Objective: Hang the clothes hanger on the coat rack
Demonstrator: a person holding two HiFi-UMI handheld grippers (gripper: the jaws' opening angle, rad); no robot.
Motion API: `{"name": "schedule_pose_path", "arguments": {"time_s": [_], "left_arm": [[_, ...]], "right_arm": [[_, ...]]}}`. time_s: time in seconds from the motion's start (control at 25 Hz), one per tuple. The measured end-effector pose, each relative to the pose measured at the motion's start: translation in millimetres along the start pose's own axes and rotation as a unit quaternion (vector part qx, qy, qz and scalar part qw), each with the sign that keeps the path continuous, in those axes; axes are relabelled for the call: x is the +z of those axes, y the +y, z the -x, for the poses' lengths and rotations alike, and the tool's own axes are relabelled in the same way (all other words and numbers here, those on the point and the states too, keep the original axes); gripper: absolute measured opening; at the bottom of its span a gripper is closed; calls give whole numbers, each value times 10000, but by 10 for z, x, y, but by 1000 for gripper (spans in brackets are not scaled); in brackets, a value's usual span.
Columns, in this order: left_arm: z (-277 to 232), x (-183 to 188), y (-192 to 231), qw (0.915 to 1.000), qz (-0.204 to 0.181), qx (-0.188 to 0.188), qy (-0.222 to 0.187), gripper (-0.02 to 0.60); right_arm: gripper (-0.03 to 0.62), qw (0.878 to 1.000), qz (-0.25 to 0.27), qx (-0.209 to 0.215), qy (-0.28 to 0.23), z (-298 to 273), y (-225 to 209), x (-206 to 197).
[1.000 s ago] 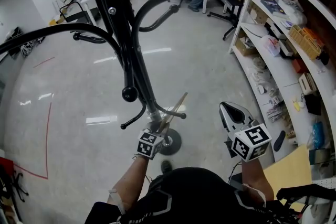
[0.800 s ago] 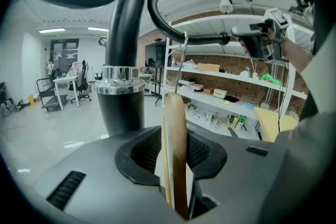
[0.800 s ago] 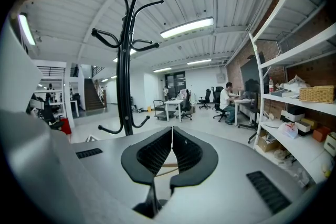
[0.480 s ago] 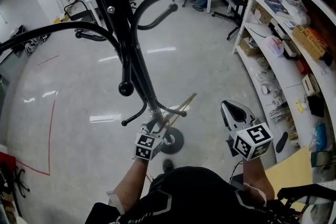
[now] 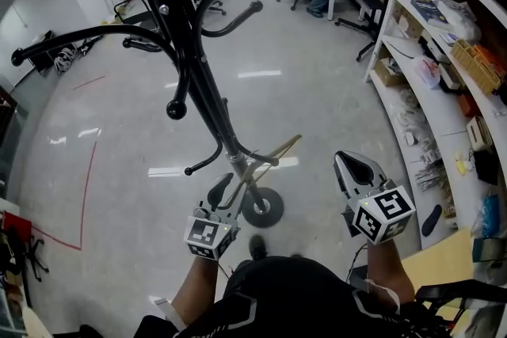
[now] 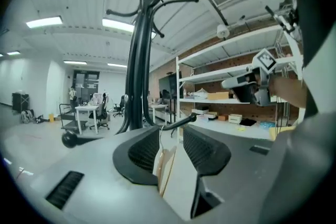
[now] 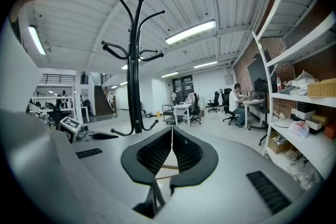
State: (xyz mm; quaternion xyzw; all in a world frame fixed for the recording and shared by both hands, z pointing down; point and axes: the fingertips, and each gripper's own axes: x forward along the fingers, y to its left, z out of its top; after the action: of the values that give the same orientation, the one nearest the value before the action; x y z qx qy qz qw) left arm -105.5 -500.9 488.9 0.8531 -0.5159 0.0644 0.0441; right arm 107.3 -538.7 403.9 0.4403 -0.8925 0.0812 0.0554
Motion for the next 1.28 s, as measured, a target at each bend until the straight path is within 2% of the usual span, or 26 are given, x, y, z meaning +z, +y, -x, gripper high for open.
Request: {"name": "schedule_pose_path", "arguments": {"time_s": [0.08,0.12,0.16,0.28,0.36,0.52,0.68,0.8,1.0,1.16,1.28], "left_arm": [[220,283,-90,9995,171,-14,-264,115],[342,408,-110,9989,283,28,-362,58],[456,512,-110,9983,359,123,-431,40],[704,685,-132,9974,371,386,-479,27],[819,741,-215,9975,317,408,-491,2],[1092,785,-315,9959,432,563,-563,0],[1430,888,-414,9947,526,420,-772,0],[1718,893,-499,9952,411,328,-822,0],[2269,824,-610,9959,396,123,-809,0],[2769,733,-752,9962,351,-183,-778,0],[3031,686,-773,9958,422,-220,-783,0]], "right_arm": [[8,9999,-14,121,-61,67,30,15],[8,9998,-27,190,-88,103,56,12],[8,9996,-53,259,-108,137,86,-2],[8,9988,-179,441,-127,230,159,-88],[8,9983,-202,532,-111,281,200,-144],[8,9974,-151,693,-150,380,355,-175],[8,9976,-11,647,-256,526,581,-111],[8,9981,75,547,-259,714,810,-107],[8,9992,243,331,-17,1022,1214,-216],[8,9997,95,197,144,1372,1645,-416],[8,9996,116,133,238,1583,1928,-473]]}}
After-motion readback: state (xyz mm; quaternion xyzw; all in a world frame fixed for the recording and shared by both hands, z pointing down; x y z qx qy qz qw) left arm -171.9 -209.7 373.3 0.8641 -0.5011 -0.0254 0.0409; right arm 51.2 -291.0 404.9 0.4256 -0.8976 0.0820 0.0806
